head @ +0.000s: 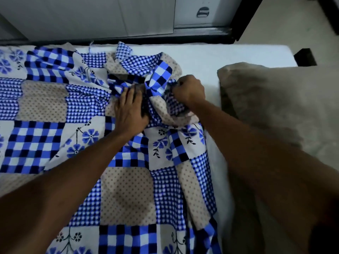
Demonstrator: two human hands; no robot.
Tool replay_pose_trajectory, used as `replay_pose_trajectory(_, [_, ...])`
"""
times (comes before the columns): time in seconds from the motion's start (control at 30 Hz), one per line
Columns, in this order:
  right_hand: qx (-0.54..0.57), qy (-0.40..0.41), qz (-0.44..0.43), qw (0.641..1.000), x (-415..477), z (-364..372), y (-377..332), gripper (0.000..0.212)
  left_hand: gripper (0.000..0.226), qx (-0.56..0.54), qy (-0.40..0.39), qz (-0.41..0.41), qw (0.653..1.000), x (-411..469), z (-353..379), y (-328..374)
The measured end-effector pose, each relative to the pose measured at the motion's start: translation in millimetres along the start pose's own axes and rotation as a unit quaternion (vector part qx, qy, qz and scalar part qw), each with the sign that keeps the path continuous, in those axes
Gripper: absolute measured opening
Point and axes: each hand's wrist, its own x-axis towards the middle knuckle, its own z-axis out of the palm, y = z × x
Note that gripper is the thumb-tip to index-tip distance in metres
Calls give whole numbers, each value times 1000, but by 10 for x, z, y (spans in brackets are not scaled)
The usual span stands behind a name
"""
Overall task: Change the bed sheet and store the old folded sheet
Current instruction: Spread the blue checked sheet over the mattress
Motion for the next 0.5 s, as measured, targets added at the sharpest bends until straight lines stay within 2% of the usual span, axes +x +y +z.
replay_pose_trajectory(0.1, [123,159,30,979,164,-490,-130,24,90,-44,-8,-60,997,157,-76,54])
replay_pose_trajectory(0.17, [213,260,50,941,264,-876,-189,24,91,-1,-3,-37,999,247,-128,58])
replay_pose_trajectory(0.27, [281,340,37,897,308,-1224,-176,23,94,57,-84,4,995,395,-188,109])
replay_pose_trajectory(0.3, [273,341,31,899,302,-1246,-129,22,91,58,-114,-7,992,432,-192,134])
replay_pose_trajectory(0.37, [196,302,24,933,300,-1136,-3,23,82,40,-156,-41,986,499,-173,151])
replay_pose_trajectory(0.43, [124,199,-4,972,237,-895,125,35,81,15,-172,-60,983,544,-152,181])
replay_pose_trajectory(0.5, [34,81,-68,994,135,-652,230,57,81,7,-172,-71,983,580,-151,226])
